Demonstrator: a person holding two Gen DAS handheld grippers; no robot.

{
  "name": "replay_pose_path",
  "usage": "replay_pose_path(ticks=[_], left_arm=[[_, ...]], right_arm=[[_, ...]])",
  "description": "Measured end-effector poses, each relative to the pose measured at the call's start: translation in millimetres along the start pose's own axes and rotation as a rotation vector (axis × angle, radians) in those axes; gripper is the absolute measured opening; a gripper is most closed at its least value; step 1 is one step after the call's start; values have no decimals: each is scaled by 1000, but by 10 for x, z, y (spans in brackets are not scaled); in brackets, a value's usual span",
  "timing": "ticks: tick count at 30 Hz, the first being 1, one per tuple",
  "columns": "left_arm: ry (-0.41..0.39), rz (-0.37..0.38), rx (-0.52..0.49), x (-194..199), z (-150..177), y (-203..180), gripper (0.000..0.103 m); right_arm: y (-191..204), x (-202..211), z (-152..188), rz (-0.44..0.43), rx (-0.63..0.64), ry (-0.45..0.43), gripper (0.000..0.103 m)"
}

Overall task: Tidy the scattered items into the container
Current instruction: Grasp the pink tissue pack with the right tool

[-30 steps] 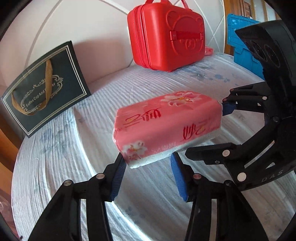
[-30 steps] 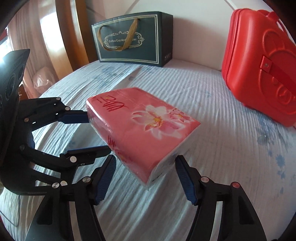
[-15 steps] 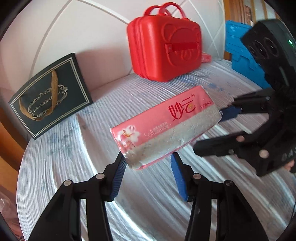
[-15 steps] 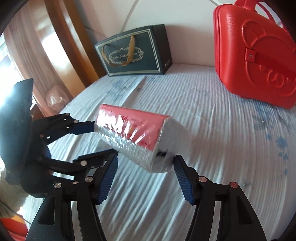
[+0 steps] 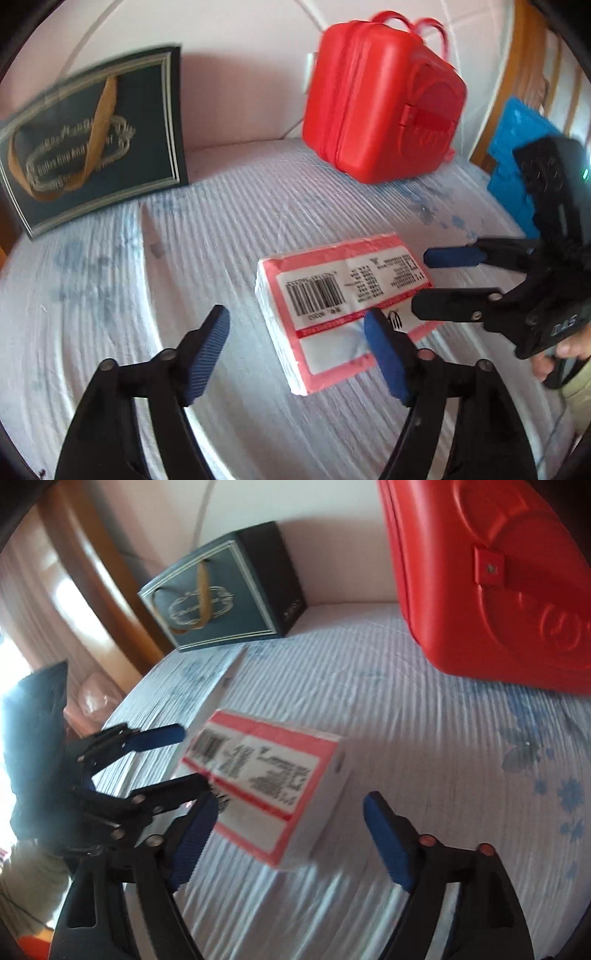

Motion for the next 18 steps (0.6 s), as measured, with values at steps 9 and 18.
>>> replay_pose_path(ticks=[9,18], left_arm=[[56,124,72,-124,25,6,58],[-53,-12,-89,374,68,-383,56]], right_arm=[[-151,-183,-4,-154,-88,6,68],[191,158,71,-92,24,-50,65]])
Point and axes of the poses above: each gripper's, at about its wrist camera, not at the fingertips, and x roughly against the way its jaws point, y to its left, z to its underside, the point moved 2 cm from there along -x, roughly the way its jaws point, and after that the axes turned 13 degrees about -z, right-handed, at the moved point
